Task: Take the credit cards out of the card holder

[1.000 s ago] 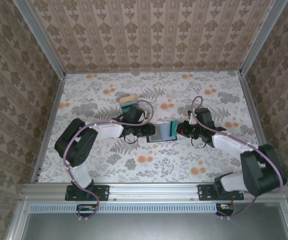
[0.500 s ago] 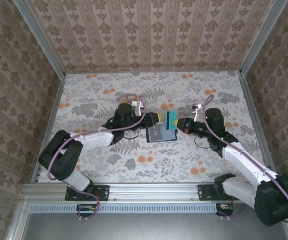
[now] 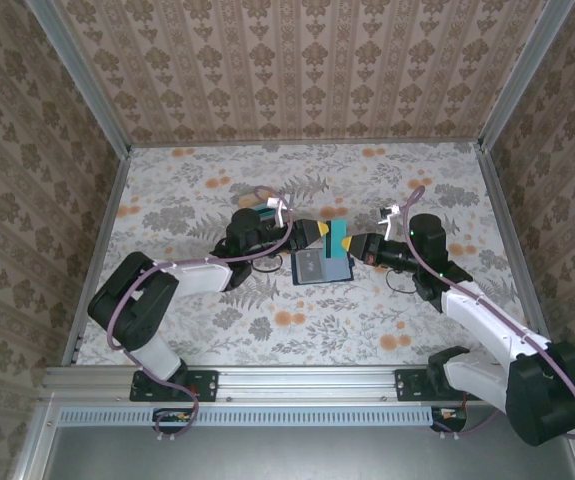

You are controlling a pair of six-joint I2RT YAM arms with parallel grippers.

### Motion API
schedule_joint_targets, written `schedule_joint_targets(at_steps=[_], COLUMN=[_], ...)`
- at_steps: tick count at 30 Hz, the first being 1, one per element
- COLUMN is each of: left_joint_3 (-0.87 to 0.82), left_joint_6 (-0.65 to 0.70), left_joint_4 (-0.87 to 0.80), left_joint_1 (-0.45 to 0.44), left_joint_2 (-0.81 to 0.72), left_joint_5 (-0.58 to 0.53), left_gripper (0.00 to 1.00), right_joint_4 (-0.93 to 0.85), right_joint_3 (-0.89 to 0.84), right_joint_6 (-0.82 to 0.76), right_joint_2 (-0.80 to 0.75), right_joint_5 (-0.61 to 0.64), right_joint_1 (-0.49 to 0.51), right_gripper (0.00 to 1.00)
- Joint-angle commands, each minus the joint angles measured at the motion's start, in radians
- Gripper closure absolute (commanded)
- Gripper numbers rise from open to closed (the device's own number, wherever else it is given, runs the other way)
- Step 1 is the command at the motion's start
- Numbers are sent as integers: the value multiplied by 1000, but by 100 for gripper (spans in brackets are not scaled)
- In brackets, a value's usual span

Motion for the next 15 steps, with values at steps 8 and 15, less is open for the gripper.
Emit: schedule_joint_targets(at_steps=[8, 15], left_joint_3=[-18, -38], left_joint_6=[-16, -5], left_joint_4=[72, 61], left_joint_1=[-19, -25], left_joint_2=[-2, -42], left_joint_5=[50, 55], left_gripper=[76, 83], right_joint_4=[30, 36], right_joint_3=[19, 18], right_joint_6=[1, 3], right_joint_2=[23, 38], right_joint_5=[-27, -20], right_joint_1=[-2, -3], right_gripper=[100, 100])
